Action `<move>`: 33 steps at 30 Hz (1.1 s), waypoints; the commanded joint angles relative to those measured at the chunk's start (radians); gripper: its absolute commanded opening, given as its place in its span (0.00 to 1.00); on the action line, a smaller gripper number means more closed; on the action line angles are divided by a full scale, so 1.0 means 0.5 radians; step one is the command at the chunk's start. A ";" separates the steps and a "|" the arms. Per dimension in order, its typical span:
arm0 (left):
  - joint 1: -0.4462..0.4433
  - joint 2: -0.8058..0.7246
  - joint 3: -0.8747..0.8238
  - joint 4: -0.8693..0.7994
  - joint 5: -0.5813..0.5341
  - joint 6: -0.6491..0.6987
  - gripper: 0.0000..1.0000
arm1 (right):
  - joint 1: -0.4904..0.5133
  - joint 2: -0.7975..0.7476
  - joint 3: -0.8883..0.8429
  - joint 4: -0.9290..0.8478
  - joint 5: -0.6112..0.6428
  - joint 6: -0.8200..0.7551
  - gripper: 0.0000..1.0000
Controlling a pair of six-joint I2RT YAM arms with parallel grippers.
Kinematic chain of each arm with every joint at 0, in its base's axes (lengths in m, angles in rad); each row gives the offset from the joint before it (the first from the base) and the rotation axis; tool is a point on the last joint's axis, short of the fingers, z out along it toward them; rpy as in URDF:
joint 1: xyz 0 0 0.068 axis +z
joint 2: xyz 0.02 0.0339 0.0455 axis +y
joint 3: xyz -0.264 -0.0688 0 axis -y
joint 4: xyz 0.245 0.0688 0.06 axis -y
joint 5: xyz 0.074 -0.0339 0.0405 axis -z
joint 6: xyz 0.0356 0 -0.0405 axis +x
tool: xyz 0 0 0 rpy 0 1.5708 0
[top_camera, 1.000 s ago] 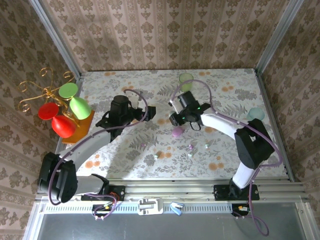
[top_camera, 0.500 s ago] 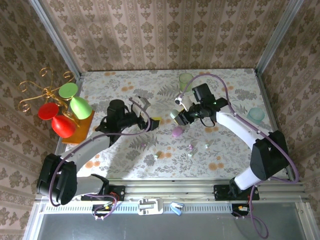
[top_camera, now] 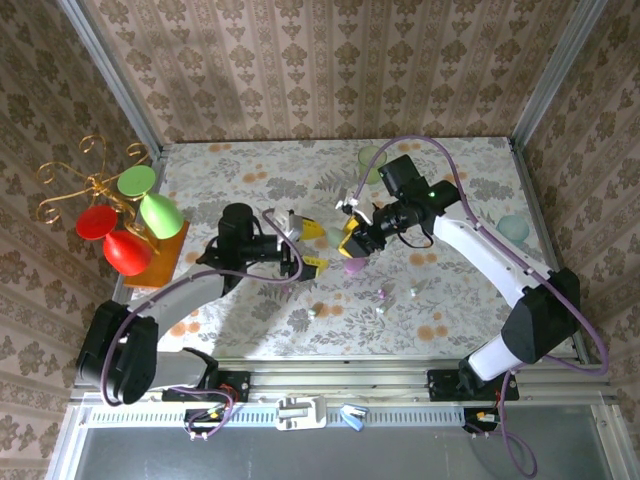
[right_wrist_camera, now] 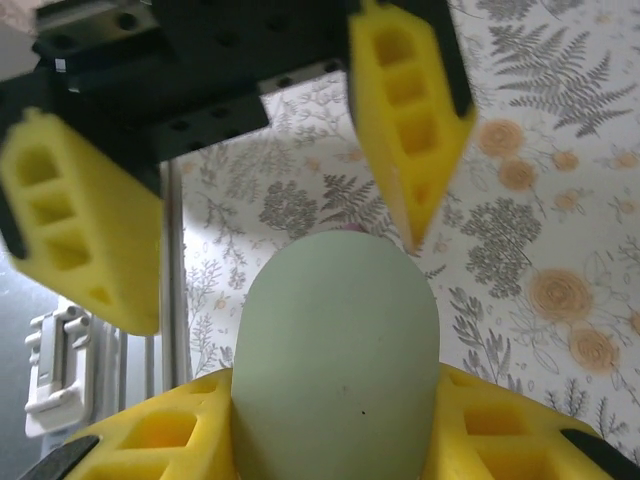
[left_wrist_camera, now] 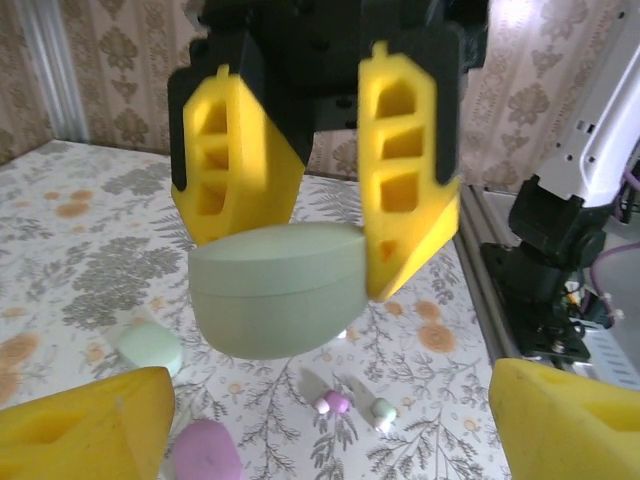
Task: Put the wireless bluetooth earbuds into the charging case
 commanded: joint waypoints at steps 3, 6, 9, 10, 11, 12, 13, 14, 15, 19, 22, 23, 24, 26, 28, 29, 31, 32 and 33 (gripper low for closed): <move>-0.016 0.048 0.123 0.000 0.179 -0.016 0.78 | 0.059 0.015 0.167 -0.255 -0.062 -0.205 0.21; -0.022 0.050 0.132 0.009 0.214 -0.037 0.69 | 0.068 0.040 0.219 -0.292 -0.058 -0.249 0.21; -0.028 0.051 0.139 0.025 0.234 -0.072 0.61 | 0.077 0.071 0.270 -0.340 -0.059 -0.296 0.20; -0.030 0.053 0.143 0.032 0.238 -0.088 0.61 | 0.080 0.078 0.281 -0.355 -0.056 -0.306 0.20; -0.031 0.053 0.149 0.038 0.245 -0.107 0.61 | 0.085 0.087 0.292 -0.365 -0.050 -0.312 0.20; -0.034 0.057 0.152 0.049 0.252 -0.136 0.61 | 0.089 0.097 0.306 -0.374 -0.046 -0.324 0.20; -0.035 0.060 0.156 0.062 0.260 -0.160 0.60 | 0.092 0.103 0.316 -0.383 -0.043 -0.328 0.20; -0.037 0.065 0.163 0.077 0.269 -0.191 0.60 | 0.098 0.111 0.323 -0.388 -0.040 -0.335 0.20; -0.037 0.068 0.169 0.092 0.279 -0.224 0.58 | 0.101 0.115 0.328 -0.392 -0.034 -0.336 0.20; -0.037 0.079 0.178 0.133 0.300 -0.276 0.52 | 0.104 0.129 0.337 -0.399 -0.025 -0.343 0.19; -0.037 0.085 0.180 0.136 0.305 -0.281 0.49 | 0.108 0.135 0.341 -0.413 -0.023 -0.354 0.19; -0.037 0.086 0.183 0.137 0.309 -0.281 0.48 | 0.111 0.136 0.341 -0.413 -0.023 -0.354 0.19; -0.040 0.091 0.184 0.137 0.309 -0.282 0.46 | 0.111 0.133 0.342 -0.409 -0.024 -0.354 0.19; -0.043 0.096 0.184 0.139 0.312 -0.286 0.43 | 0.115 0.126 0.341 -0.408 -0.021 -0.352 0.19; -0.049 0.097 0.184 0.138 0.315 -0.288 0.41 | 0.114 0.122 0.341 -0.402 -0.020 -0.354 0.19; -0.052 0.097 0.183 0.142 0.321 -0.286 0.38 | 0.114 0.122 0.339 -0.400 -0.018 -0.351 0.19; -0.056 0.094 0.176 0.149 0.331 -0.279 0.36 | 0.114 0.120 0.333 -0.391 -0.020 -0.347 0.20; -0.057 0.092 0.175 0.151 0.331 -0.278 0.36 | 0.114 0.119 0.331 -0.386 -0.018 -0.340 0.19; -0.059 0.091 0.172 0.151 0.334 -0.273 0.35 | 0.114 0.117 0.326 -0.378 -0.018 -0.333 0.19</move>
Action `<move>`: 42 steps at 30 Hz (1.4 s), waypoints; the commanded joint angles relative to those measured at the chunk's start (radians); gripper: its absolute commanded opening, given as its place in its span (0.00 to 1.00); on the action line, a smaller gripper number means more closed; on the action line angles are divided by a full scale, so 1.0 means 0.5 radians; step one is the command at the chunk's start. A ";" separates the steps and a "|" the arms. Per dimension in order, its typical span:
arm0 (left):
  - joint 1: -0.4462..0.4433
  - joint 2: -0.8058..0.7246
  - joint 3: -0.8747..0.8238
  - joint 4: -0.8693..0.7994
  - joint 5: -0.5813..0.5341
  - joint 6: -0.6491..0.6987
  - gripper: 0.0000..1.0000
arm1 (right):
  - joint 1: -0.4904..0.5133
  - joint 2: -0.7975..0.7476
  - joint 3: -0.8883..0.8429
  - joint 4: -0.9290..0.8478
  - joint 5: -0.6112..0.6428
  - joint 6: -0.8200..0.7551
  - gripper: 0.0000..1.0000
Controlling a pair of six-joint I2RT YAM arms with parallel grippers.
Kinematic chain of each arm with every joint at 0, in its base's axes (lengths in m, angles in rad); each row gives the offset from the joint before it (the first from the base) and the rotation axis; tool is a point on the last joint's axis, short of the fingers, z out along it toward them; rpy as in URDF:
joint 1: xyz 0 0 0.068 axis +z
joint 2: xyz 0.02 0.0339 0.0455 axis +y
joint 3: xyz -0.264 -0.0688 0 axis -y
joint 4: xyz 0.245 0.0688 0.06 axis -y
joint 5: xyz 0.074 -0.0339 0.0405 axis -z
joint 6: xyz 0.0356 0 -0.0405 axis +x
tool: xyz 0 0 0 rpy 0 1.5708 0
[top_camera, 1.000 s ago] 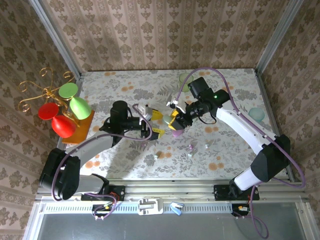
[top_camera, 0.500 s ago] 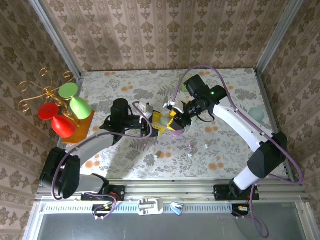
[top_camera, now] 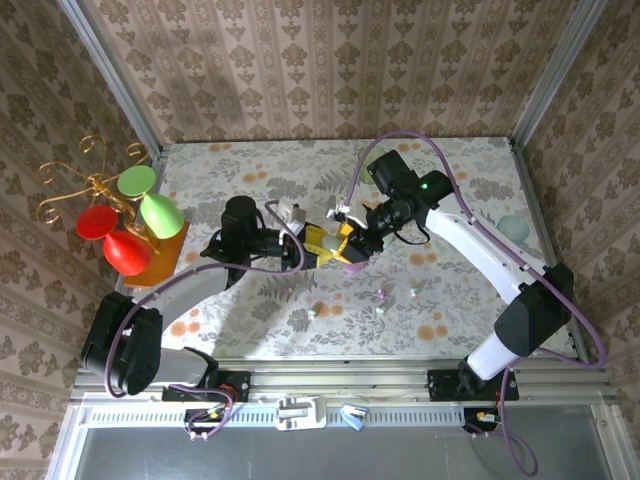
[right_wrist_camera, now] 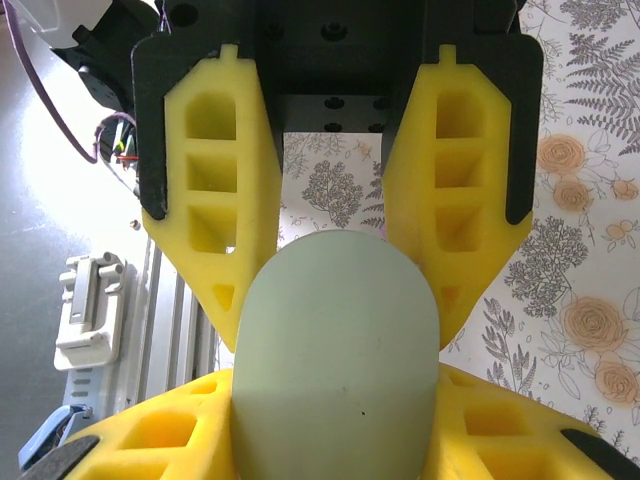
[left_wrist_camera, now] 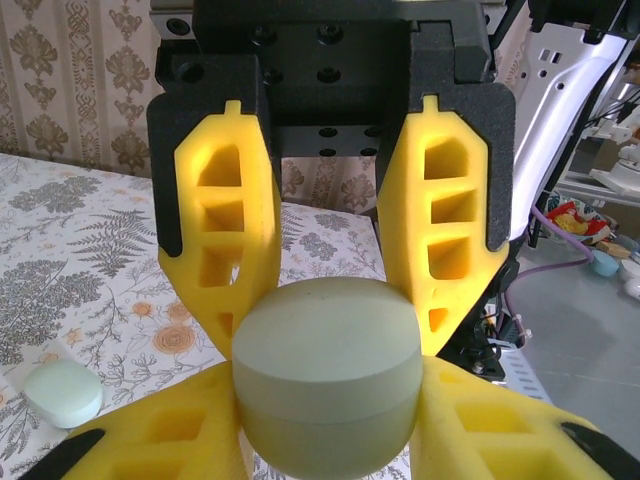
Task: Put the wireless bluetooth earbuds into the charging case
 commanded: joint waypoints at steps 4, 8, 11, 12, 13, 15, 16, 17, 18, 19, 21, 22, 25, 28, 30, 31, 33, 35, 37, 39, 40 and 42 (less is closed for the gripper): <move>-0.036 -0.010 0.045 0.056 0.082 0.003 0.52 | 0.016 -0.023 0.016 0.049 -0.015 0.014 0.19; -0.036 -0.015 0.037 0.054 0.081 0.000 0.53 | 0.015 -0.063 -0.025 0.119 -0.014 0.043 0.19; -0.036 -0.011 0.039 0.054 0.078 -0.001 0.47 | 0.015 -0.065 -0.023 0.111 -0.027 0.039 0.19; -0.036 -0.011 0.041 0.056 0.081 -0.001 0.44 | 0.015 -0.062 -0.022 0.099 -0.026 0.036 0.19; -0.038 -0.008 0.042 0.055 0.082 -0.001 0.41 | 0.015 -0.063 -0.024 0.101 -0.029 0.036 0.19; -0.039 -0.006 0.043 0.056 0.087 -0.001 0.38 | 0.015 -0.063 -0.029 0.108 -0.020 0.041 0.19; -0.039 -0.008 0.041 0.056 0.088 -0.002 0.38 | 0.015 -0.064 -0.030 0.116 -0.020 0.044 0.19; -0.039 -0.008 0.040 0.061 0.087 -0.002 0.38 | 0.015 -0.070 -0.033 0.131 -0.017 0.054 0.19; -0.039 -0.011 0.036 0.068 0.081 0.001 0.37 | 0.015 -0.078 -0.044 0.153 -0.018 0.063 0.19; -0.039 -0.011 0.032 0.074 0.080 0.001 0.34 | 0.015 -0.084 -0.051 0.173 -0.018 0.075 0.20; -0.039 -0.018 0.025 0.094 0.066 -0.002 0.27 | 0.012 -0.110 -0.080 0.239 -0.014 0.106 0.26; -0.037 -0.022 0.020 0.108 0.062 -0.004 0.25 | 0.010 -0.120 -0.099 0.269 -0.009 0.128 0.32; -0.036 -0.039 0.006 0.144 0.060 -0.004 0.24 | -0.013 -0.158 -0.171 0.380 -0.014 0.210 0.49; -0.033 -0.062 -0.005 0.162 0.072 0.002 0.23 | -0.045 -0.185 -0.212 0.420 -0.023 0.264 0.55; -0.030 -0.072 -0.013 0.161 0.078 0.012 0.23 | -0.068 -0.200 -0.241 0.461 -0.023 0.311 0.56; -0.030 -0.076 -0.016 0.161 0.081 0.016 0.23 | -0.078 -0.206 -0.253 0.479 -0.025 0.328 0.56; -0.027 -0.080 -0.023 0.161 0.081 0.025 0.22 | -0.093 -0.219 -0.265 0.494 -0.031 0.350 0.56; -0.024 -0.076 -0.027 0.161 0.078 0.036 0.22 | -0.108 -0.234 -0.274 0.499 -0.038 0.354 0.57; -0.021 -0.068 -0.029 0.161 0.075 0.044 0.22 | -0.128 -0.256 -0.288 0.514 -0.048 0.361 0.57; -0.021 -0.064 -0.029 0.158 0.074 0.048 0.22 | -0.147 -0.276 -0.303 0.530 -0.069 0.364 0.57; -0.021 -0.061 -0.027 0.158 0.071 0.049 0.22 | -0.155 -0.283 -0.307 0.531 -0.083 0.370 0.57; -0.019 -0.055 -0.022 0.155 0.069 0.053 0.22 | -0.163 -0.293 -0.313 0.533 -0.113 0.370 0.58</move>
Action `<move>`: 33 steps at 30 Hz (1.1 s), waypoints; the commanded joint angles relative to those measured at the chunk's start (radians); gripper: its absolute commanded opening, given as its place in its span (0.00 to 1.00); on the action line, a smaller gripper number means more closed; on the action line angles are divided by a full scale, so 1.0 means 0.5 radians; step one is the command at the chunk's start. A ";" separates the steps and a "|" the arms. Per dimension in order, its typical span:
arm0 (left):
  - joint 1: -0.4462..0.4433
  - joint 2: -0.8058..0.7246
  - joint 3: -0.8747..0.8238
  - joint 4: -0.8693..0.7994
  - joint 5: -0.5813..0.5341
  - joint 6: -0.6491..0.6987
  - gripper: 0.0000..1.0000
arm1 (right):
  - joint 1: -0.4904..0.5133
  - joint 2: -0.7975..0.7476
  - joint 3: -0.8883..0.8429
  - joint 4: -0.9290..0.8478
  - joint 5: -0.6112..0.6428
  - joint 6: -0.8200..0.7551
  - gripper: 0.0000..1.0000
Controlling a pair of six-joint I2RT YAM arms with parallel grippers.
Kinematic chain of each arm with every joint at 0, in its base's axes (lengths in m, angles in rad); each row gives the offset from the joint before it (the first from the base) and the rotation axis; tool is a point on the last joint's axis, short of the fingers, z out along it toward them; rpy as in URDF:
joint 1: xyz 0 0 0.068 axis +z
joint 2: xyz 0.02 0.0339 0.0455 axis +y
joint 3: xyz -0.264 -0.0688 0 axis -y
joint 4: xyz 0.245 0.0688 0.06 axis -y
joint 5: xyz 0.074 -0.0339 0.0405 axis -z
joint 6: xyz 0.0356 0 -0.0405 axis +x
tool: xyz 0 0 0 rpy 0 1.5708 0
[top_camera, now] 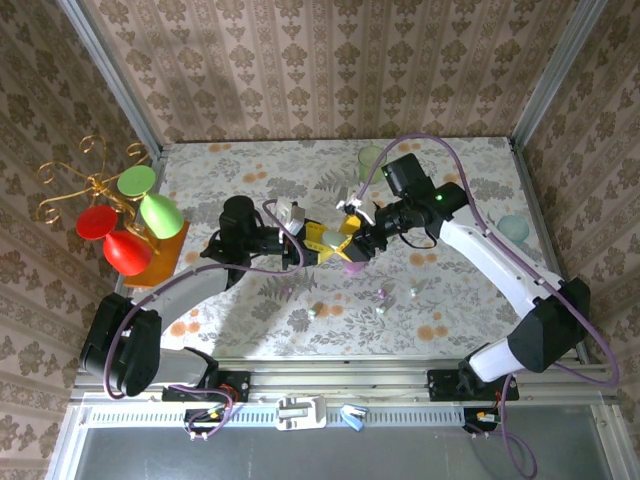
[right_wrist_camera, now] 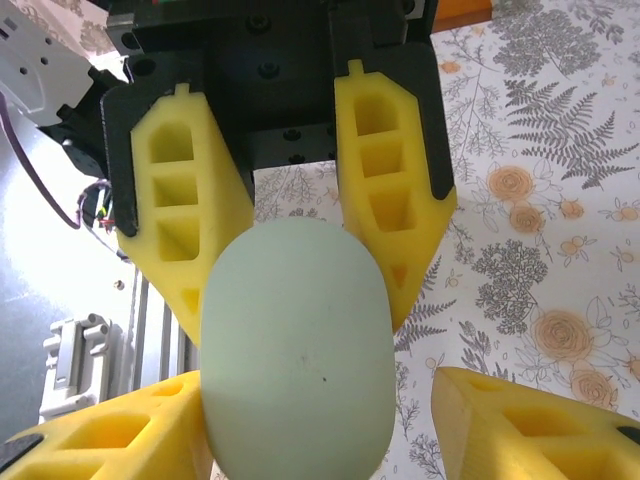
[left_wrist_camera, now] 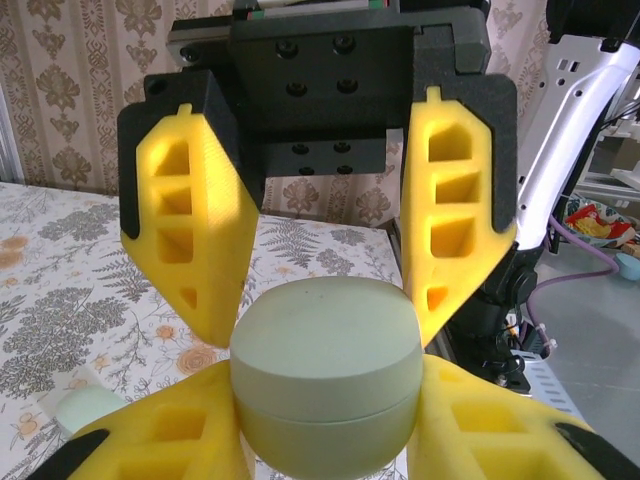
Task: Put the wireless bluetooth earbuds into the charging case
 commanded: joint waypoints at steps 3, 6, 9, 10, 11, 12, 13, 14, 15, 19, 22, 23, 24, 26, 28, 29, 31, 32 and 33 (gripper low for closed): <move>-0.006 -0.035 -0.015 0.032 0.128 0.061 0.22 | -0.053 -0.084 -0.032 0.124 -0.055 0.051 0.58; -0.009 -0.036 -0.012 0.038 0.137 0.053 0.22 | -0.056 -0.082 -0.049 0.176 0.007 0.091 0.59; -0.009 -0.044 -0.017 0.038 0.140 0.053 0.22 | -0.070 -0.089 -0.057 0.208 0.015 0.123 0.59; -0.008 -0.048 -0.019 0.038 0.141 0.051 0.22 | -0.074 -0.096 -0.066 0.228 0.018 0.133 0.59; -0.005 -0.050 -0.021 0.039 0.139 0.054 0.22 | -0.080 -0.107 -0.075 0.253 0.022 0.151 0.59; -0.006 -0.051 -0.021 0.037 0.138 0.055 0.22 | -0.084 -0.118 -0.086 0.276 0.025 0.165 0.59; -0.006 -0.050 -0.024 0.038 0.139 0.055 0.22 | -0.089 -0.127 -0.094 0.296 0.028 0.174 0.59; -0.006 -0.050 -0.023 0.038 0.135 0.056 0.22 | -0.092 -0.131 -0.101 0.310 0.038 0.180 0.59; -0.006 -0.047 -0.022 0.039 0.138 0.055 0.22 | -0.093 -0.136 -0.104 0.322 0.046 0.185 0.59; -0.006 -0.047 -0.018 0.049 0.141 0.050 0.22 | -0.092 -0.146 -0.133 0.366 0.083 0.199 0.60; -0.003 -0.051 -0.018 0.051 0.144 0.045 0.22 | -0.096 -0.146 -0.167 0.436 0.128 0.232 0.60; -0.003 -0.053 -0.016 0.053 0.147 0.043 0.22 | -0.096 -0.146 -0.178 0.444 0.147 0.244 0.61; -0.003 -0.055 -0.016 0.053 0.147 0.042 0.22 | -0.095 -0.146 -0.180 0.444 0.172 0.254 0.60; 0.000 -0.056 -0.013 0.052 0.142 0.039 0.22 | -0.096 -0.146 -0.180 0.497 0.192 0.259 0.59; 0.000 -0.056 -0.012 0.059 0.142 0.033 0.22 | -0.093 -0.146 -0.172 0.468 0.160 0.235 0.52; 0.000 -0.056 -0.012 0.065 0.136 0.032 0.22 | -0.092 -0.145 -0.168 0.466 0.138 0.222 0.47; 0.000 -0.053 -0.010 0.072 0.120 0.025 0.22 | -0.081 -0.146 -0.168 0.406 0.106 0.205 0.37; 0.000 -0.053 -0.009 0.073 0.103 0.021 0.22 | -0.076 -0.146 -0.170 0.389 0.096 0.187 0.32; 0.000 -0.053 -0.009 0.083 0.093 0.023 0.22 | -0.066 -0.146 -0.171 0.375 0.090 0.172 0.28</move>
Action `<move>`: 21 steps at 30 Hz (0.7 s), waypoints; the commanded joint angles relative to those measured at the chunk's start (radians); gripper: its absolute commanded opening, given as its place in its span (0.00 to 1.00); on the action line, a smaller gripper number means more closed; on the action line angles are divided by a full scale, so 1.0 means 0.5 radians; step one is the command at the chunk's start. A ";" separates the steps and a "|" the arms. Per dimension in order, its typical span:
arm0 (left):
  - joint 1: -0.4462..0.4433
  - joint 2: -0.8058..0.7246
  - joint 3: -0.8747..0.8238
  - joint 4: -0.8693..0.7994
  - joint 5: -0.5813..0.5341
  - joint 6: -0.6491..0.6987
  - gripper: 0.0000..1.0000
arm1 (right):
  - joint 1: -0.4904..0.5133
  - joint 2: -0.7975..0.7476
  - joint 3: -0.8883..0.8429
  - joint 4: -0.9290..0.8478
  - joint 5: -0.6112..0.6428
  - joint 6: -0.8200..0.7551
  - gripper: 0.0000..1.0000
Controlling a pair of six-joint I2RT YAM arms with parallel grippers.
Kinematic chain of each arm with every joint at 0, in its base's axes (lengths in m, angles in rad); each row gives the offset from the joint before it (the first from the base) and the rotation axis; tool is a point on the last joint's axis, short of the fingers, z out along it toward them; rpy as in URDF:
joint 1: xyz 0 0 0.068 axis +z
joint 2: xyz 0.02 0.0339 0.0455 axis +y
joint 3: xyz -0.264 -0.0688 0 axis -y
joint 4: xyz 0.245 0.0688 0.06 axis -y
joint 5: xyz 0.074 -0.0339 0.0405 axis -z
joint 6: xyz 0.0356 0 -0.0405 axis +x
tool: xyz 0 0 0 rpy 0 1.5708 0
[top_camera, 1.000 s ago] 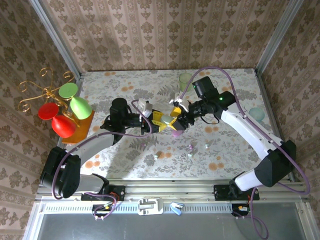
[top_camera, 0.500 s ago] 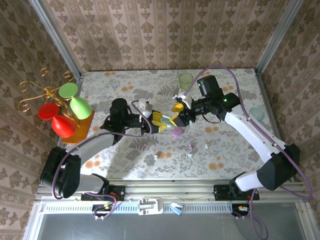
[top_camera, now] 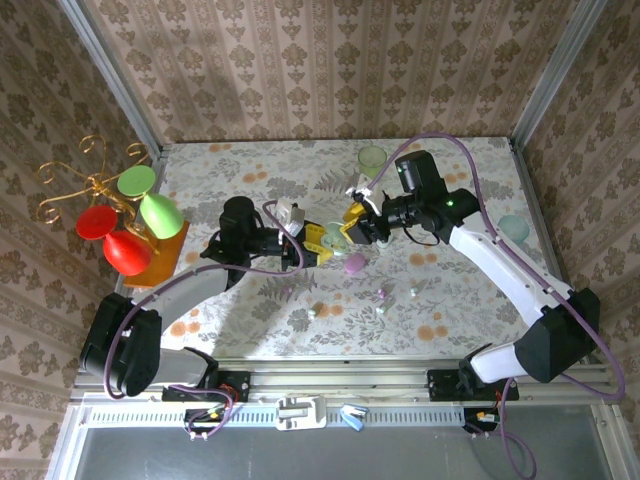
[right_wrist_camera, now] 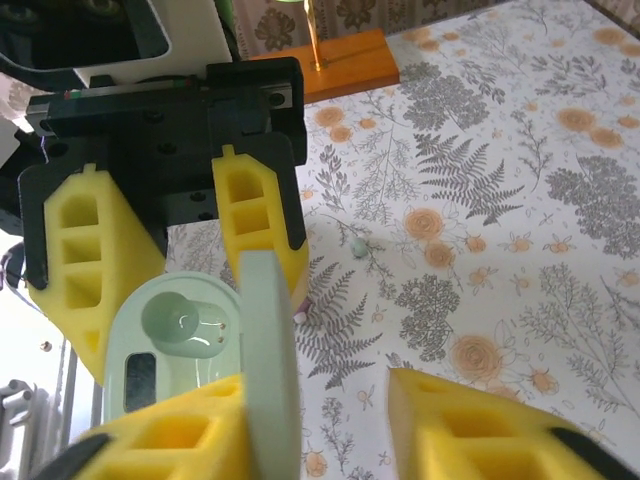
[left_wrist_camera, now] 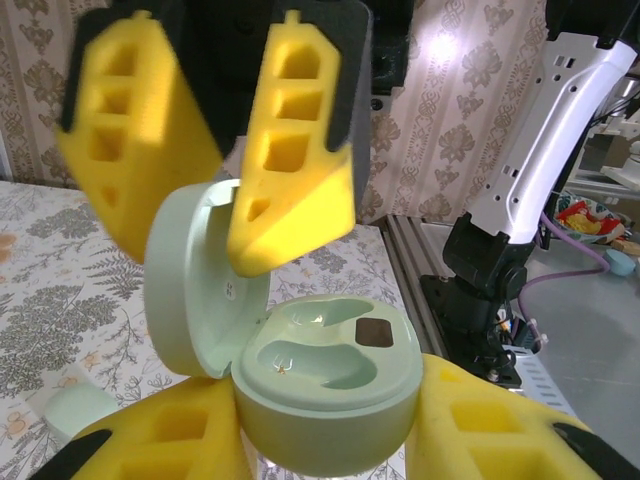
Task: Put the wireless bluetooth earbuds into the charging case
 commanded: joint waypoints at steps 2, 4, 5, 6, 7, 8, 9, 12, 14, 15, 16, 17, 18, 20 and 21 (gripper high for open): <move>-0.003 -0.049 0.007 0.107 0.045 0.003 0.22 | 0.020 -0.028 -0.021 -0.063 -0.019 -0.045 0.24; -0.001 -0.042 0.010 0.127 0.032 -0.005 0.22 | 0.023 -0.028 -0.028 -0.069 -0.023 -0.051 0.18; -0.001 -0.038 0.010 0.134 0.026 -0.010 0.22 | 0.025 -0.028 -0.034 -0.068 -0.020 -0.050 0.14; -0.001 -0.034 0.013 0.135 0.024 -0.009 0.22 | 0.025 -0.080 -0.035 -0.069 -0.017 -0.050 0.11; -0.001 -0.028 0.016 0.135 0.023 -0.012 0.22 | 0.026 -0.092 -0.038 -0.069 -0.014 -0.051 0.09; -0.001 -0.023 0.016 0.134 0.020 -0.011 0.22 | 0.026 -0.099 -0.043 -0.064 -0.008 -0.052 0.05; -0.001 -0.019 0.017 0.137 0.017 -0.018 0.23 | 0.028 -0.106 -0.046 -0.054 0.005 -0.049 0.03; 0.002 -0.004 0.017 0.154 -0.011 -0.044 0.34 | 0.029 -0.152 -0.084 0.019 0.036 -0.021 0.00; 0.003 0.008 0.016 0.185 -0.024 -0.073 0.37 | 0.035 -0.186 -0.124 0.122 0.059 0.010 0.00; 0.002 0.014 0.016 0.201 -0.027 -0.083 0.38 | 0.038 -0.195 -0.133 0.140 0.065 0.018 0.00; 0.002 0.018 0.016 0.213 -0.028 -0.093 0.40 | 0.043 -0.206 -0.138 0.154 0.077 0.022 0.00; 0.002 0.021 0.016 0.223 -0.029 -0.103 0.42 | 0.047 -0.211 -0.141 0.164 0.100 0.029 0.00; 0.002 0.027 0.019 0.231 -0.029 -0.109 0.44 | 0.053 -0.215 -0.145 0.173 0.123 0.033 0.00; 0.002 0.033 0.023 0.230 -0.029 -0.115 0.51 | 0.062 -0.218 -0.148 0.185 0.172 0.040 0.00; 0.002 0.036 0.025 0.232 -0.029 -0.118 0.53 | 0.067 -0.218 -0.147 0.185 0.192 0.040 0.00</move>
